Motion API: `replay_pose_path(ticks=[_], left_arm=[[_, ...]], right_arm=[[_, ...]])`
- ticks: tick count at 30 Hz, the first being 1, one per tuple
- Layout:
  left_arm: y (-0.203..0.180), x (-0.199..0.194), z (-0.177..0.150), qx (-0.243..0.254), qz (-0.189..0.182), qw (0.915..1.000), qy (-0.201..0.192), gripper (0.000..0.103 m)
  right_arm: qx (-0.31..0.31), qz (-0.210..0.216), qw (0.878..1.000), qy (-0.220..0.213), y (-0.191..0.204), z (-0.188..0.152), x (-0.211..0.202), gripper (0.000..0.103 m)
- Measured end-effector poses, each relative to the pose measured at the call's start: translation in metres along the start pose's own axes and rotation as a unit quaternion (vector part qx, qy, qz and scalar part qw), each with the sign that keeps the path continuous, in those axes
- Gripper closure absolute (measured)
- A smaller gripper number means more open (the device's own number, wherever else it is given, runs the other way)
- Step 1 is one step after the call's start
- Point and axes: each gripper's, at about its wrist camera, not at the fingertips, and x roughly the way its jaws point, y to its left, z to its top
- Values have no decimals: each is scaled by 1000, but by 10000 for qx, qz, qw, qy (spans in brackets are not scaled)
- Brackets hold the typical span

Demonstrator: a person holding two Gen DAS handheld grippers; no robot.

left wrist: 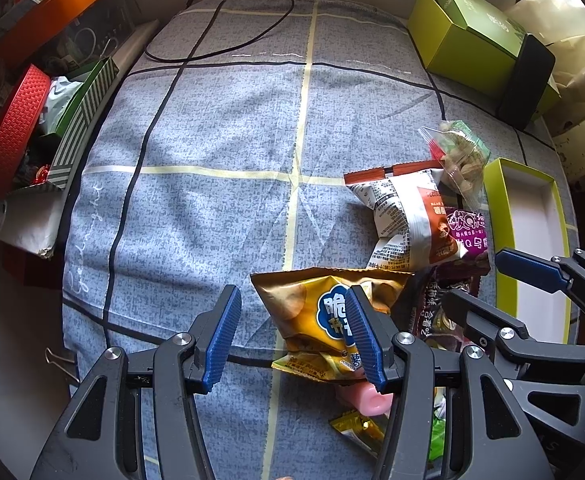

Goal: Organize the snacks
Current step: 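Lower the left gripper around the yellow chip bag in the pile, then close the left gripper on the yellow chip bag and lift it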

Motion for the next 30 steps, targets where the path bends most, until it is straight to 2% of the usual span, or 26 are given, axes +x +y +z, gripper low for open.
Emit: replay_pose_path(ticks=[17,30], left_arm=[[1,-1,-4,13,24,10000,68,48],[6,1,-9,-182,-139,9996,185,48]], right_arm=[[9,4,10000,-14,0,-2,-1,47],[6,11,10000,-12,1,-6,-5,47]])
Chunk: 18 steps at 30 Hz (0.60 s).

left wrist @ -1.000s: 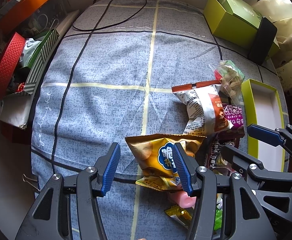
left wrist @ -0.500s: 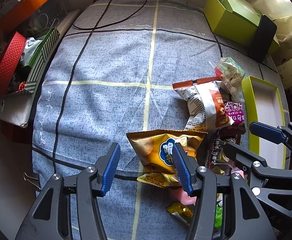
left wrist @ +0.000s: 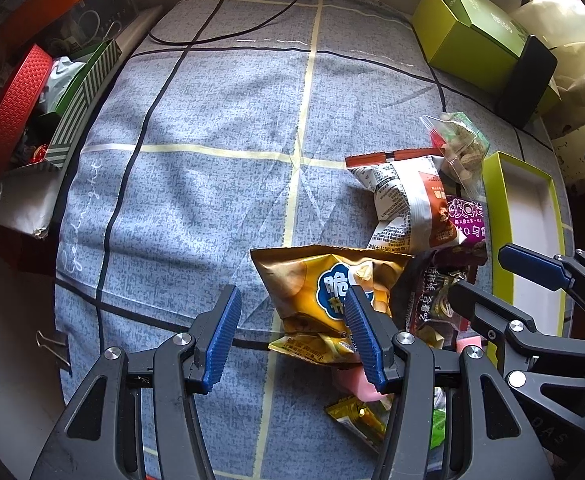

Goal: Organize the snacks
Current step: 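Close the left gripper on the yellow chip bag and lift it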

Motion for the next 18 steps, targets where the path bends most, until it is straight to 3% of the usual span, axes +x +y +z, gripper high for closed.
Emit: replay_pose_path(ticks=[18], left_arm=[[6,4,-11,-215,-354,9991,104,48]], right_arm=[[68,-2,10000,2,-2,-4,-4,47]])
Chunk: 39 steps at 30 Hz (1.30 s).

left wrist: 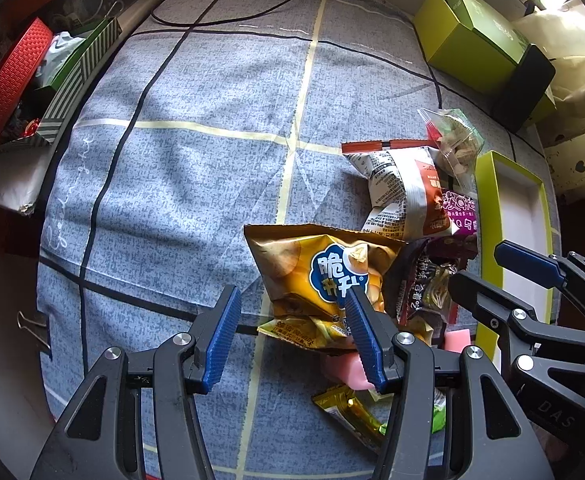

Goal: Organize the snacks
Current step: 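Close the left gripper on the yellow chip bag and lift it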

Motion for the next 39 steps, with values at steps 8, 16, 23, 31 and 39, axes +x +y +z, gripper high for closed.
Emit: replay_pose_path(ticks=[8,16,23,31,39], left_arm=[[-4,7,-1,26,-389,9991,143,48],[-11,27,0,-54,-548,9975,442,48],[-21,37,6,48,-471,9981,387,48],[-27,39,16,90,-410,9986,329,48],[-19,37,19,28,-513,9979,396,46]], right_arm=[[66,-23,10000,7,-3,-2,1,47],[117,-61,9999,42,-9,-3,3,47],[192,-123,9997,102,-14,-4,7,47],[229,-137,9996,112,-17,-2,10,47],[266,-171,9994,133,-21,2,13,47]])
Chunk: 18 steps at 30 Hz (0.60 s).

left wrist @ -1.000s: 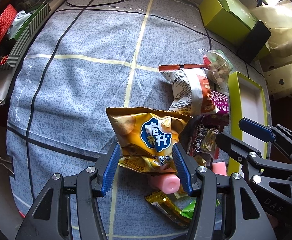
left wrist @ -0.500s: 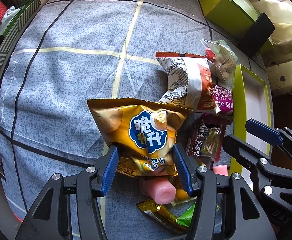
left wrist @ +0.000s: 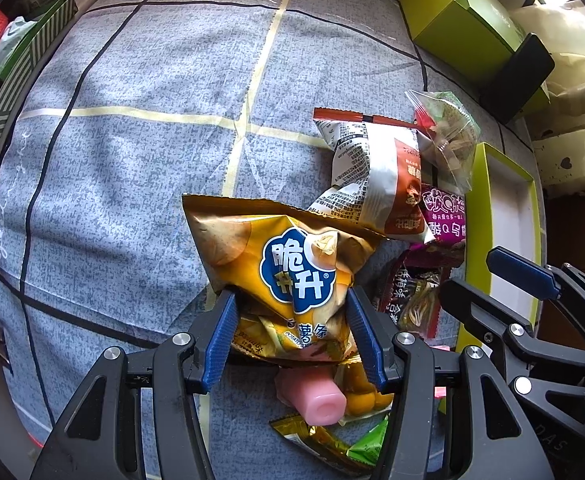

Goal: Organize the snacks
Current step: 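Close the left gripper on the yellow chip bag and lift it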

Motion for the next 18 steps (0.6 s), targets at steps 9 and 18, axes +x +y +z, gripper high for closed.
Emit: replay_pose_path(ticks=[9,18], left_arm=[[-3,5,9,-99,-115,9999,59,44],[-4,8,13,-52,-104,9999,53,37]], right_arm=[[47,-7,10000,26,-6,3,2,47],[91,-35,9999,47,-11,5,4,47]])
